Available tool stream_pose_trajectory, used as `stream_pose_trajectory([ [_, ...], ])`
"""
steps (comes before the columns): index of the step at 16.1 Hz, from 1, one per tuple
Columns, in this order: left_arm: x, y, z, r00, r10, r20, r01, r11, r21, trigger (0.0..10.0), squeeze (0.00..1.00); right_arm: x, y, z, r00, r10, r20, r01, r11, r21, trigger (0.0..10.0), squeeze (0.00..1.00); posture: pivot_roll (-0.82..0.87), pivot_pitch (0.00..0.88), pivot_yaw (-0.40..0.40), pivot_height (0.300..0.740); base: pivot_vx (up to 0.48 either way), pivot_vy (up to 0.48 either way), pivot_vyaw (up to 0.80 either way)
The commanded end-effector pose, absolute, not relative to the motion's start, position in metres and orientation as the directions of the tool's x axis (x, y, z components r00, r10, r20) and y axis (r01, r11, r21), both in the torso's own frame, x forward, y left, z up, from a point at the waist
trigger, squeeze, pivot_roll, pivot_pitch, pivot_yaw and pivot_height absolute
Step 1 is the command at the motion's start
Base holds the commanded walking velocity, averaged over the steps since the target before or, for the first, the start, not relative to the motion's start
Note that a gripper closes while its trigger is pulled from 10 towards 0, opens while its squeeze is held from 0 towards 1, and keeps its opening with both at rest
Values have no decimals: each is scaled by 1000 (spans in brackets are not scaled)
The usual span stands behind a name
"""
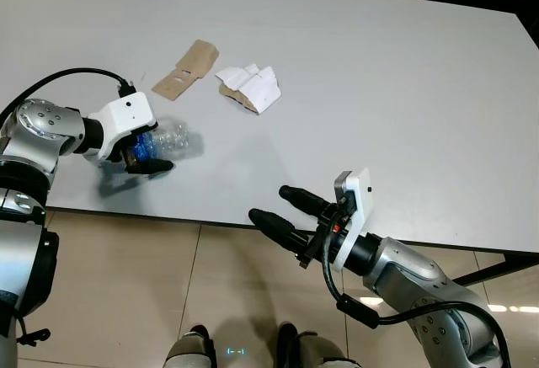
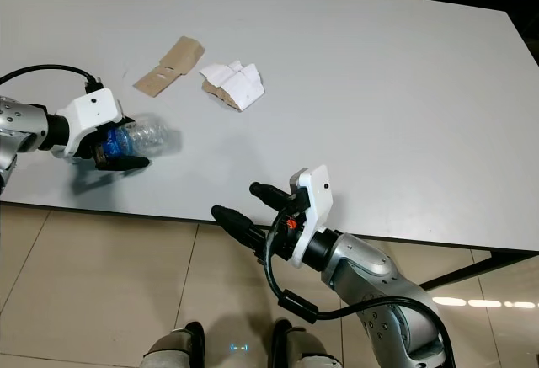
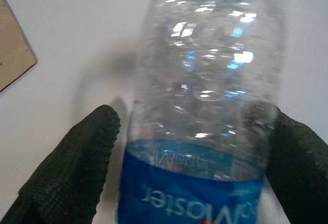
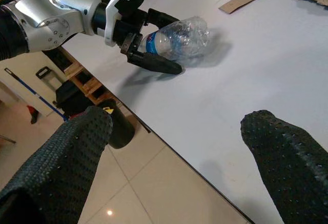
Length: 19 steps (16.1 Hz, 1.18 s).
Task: Picking trash to rubbish bin
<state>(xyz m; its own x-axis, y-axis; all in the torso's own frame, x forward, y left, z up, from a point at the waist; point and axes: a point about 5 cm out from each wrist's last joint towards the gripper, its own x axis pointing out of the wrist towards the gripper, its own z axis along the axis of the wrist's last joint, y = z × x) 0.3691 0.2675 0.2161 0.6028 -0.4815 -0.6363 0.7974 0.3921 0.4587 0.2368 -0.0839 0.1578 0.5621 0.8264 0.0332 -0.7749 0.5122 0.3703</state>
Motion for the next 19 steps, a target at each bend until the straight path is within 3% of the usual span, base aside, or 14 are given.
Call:
stream_pose_trajectory([
  [1,366,265,201,559,-480,-676,827,378,416,0,0,236,-85,160,562,826,31,-775,513,369,10000,0,-160,262,-95,740,0,0,0],
  [13,367,268,208,616,-506,-604,786,432,441,0,0,243,-78,158,562,826,37,-775,511,371,10000,0,-133,231,-77,740,0,0,0],
  [14,369,265,211,647,-527,-551,763,455,459,3765,0,243,-76,158,563,825,48,-777,509,370,10000,0,-123,220,-69,740,0,0,0],
  [15,372,261,214,679,-546,-490,734,489,472,10000,0,245,-75,158,568,821,52,-776,513,368,10000,0,-118,215,-65,740,0,0,0],
  [19,379,239,208,826,-547,-133,545,718,433,10000,0,253,-67,164,583,807,94,-778,522,350,10000,0,-103,184,-50,740,0,0,0],
])
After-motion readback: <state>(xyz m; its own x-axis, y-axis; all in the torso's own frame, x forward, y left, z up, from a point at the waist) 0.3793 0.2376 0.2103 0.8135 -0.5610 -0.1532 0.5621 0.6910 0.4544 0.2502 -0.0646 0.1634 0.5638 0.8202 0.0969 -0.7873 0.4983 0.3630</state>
